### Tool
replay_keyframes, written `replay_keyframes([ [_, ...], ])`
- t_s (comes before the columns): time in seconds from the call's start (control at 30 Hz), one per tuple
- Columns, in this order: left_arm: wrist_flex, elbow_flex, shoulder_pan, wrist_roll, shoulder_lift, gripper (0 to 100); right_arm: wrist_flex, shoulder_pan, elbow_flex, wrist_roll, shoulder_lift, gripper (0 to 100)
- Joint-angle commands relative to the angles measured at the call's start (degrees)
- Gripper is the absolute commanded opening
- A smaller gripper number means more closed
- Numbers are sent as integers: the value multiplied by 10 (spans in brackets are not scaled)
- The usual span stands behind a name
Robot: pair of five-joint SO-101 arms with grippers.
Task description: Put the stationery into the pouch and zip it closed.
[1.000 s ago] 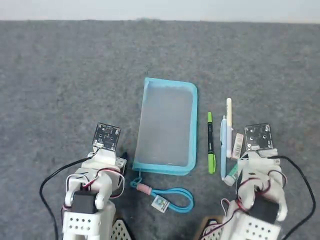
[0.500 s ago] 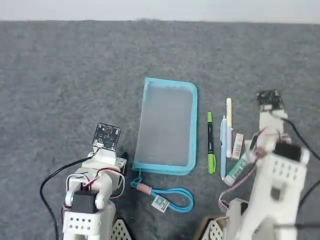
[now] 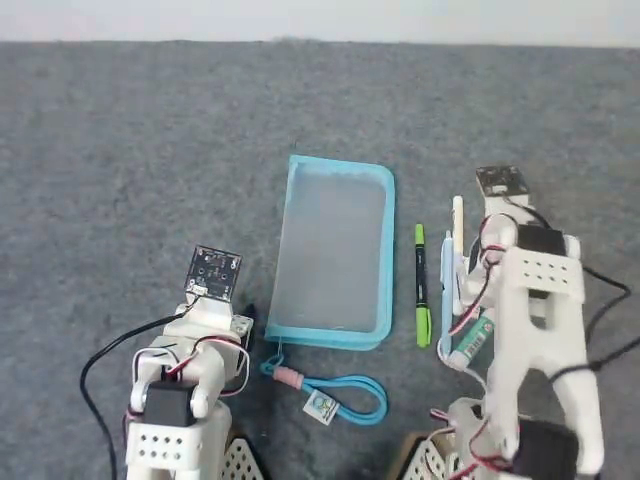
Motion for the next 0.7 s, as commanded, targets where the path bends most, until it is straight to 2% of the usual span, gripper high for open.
replay_keyframes([
  [0.0,4,-3,-3,-4,0,145,-13,7,-2,-23,22,93],
  [0.1,4,-3,-3,-4,0,145,-14,12,0,-31,45,128],
  [0.37,4,-3,-3,-4,0,145,-46,17,0,-36,131,113],
  [0.57,4,-3,-3,-4,0,145,-100,71,3,-36,222,113],
  [0.67,4,-3,-3,-4,0,145,-95,88,0,-36,240,113],
])
